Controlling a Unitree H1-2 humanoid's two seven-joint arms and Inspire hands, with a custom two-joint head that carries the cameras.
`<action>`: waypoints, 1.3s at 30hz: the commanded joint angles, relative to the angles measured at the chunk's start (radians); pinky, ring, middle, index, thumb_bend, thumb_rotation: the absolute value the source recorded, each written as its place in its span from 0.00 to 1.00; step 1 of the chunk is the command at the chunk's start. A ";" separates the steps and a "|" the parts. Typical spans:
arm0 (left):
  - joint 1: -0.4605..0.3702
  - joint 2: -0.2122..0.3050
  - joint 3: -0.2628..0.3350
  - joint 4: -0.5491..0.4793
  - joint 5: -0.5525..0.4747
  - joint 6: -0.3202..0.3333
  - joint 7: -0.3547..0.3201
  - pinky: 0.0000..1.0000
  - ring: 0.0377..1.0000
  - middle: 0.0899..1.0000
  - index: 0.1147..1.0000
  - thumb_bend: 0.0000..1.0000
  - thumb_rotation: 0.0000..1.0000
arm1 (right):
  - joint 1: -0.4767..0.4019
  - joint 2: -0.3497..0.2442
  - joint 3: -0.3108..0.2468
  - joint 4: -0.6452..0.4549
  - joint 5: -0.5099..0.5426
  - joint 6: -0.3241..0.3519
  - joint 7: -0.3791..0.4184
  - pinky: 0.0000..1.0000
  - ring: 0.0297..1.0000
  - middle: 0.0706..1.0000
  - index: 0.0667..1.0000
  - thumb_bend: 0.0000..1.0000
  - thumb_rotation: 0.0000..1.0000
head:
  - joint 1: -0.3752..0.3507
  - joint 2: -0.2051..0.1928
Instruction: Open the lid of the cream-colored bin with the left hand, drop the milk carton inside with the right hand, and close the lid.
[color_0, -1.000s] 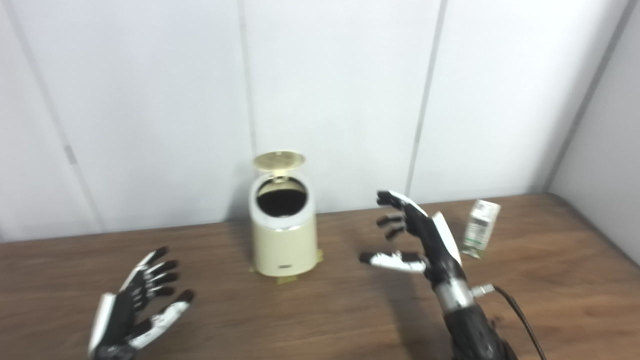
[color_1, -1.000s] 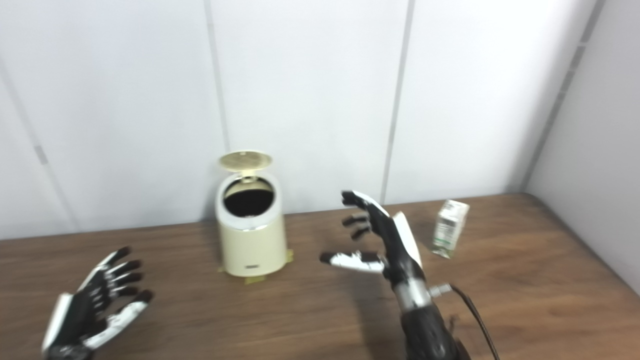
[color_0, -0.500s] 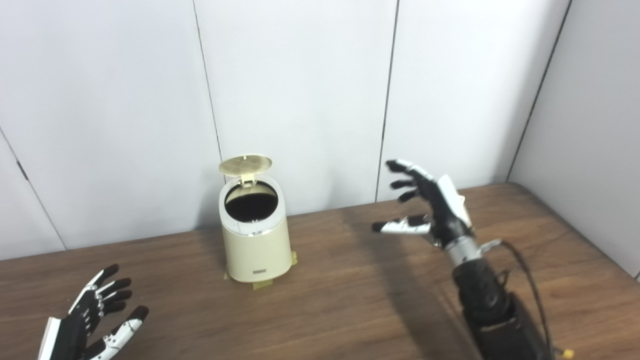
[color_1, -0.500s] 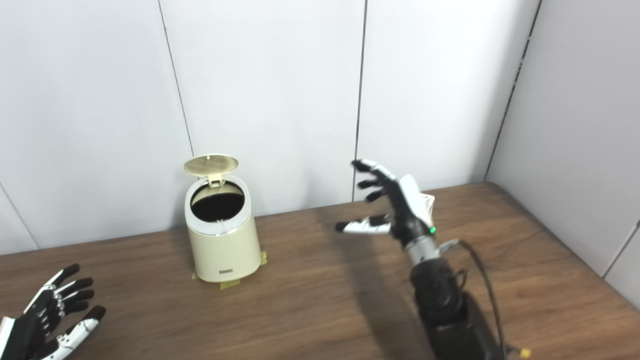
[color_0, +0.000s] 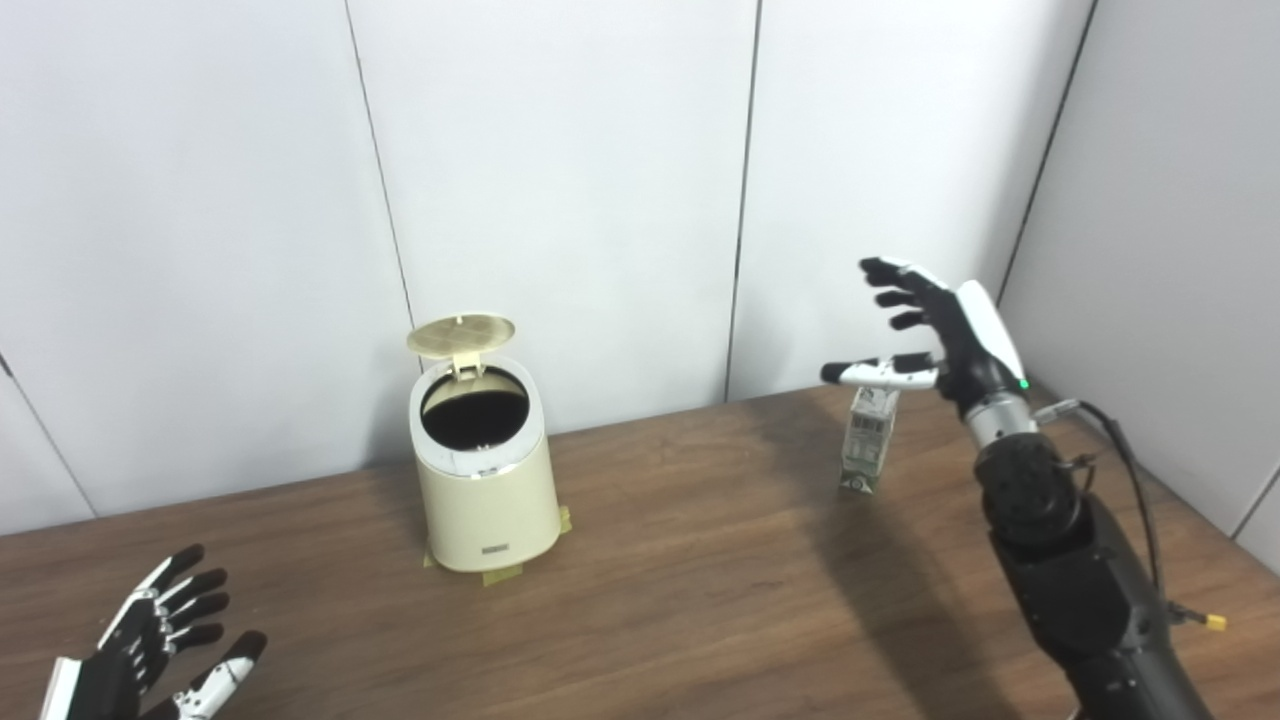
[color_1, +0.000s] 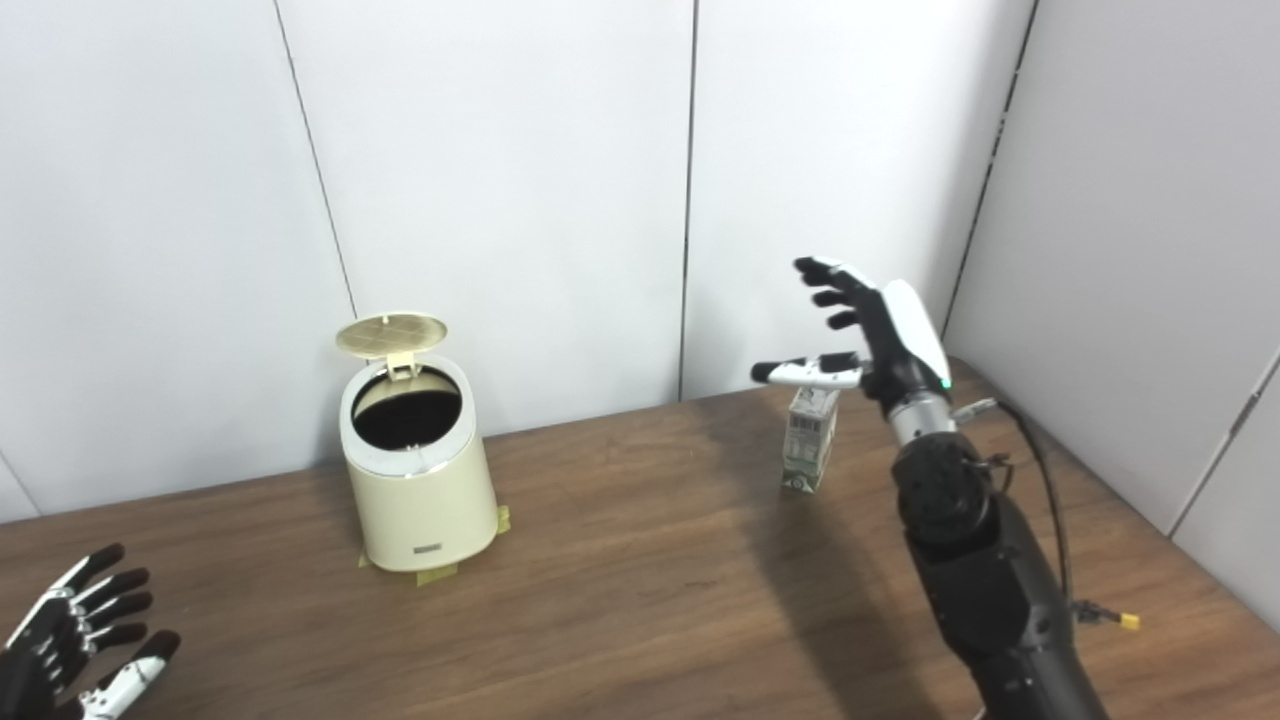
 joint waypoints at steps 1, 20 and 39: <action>-0.034 0.017 0.002 -0.030 -0.002 -0.023 -0.002 0.72 0.77 0.79 0.87 0.57 0.16 | -0.052 -0.046 -0.018 -0.014 0.012 0.042 0.012 0.66 0.76 0.81 0.81 0.88 0.29 | -0.001 0.002; -0.028 0.016 0.003 -0.051 -0.007 0.002 -0.006 0.71 0.75 0.77 0.86 0.56 0.16 | -0.017 -0.103 -0.005 0.193 0.165 -0.048 0.109 0.81 0.89 0.93 0.90 0.97 0.35 | 0.007 0.015; -0.014 0.011 0.007 -0.094 -0.011 0.052 -0.020 0.67 0.73 0.76 0.86 0.58 0.16 | -0.028 -0.017 -0.004 0.365 0.224 -0.248 0.030 0.62 0.71 0.78 0.77 0.89 0.17 | 0.014 0.031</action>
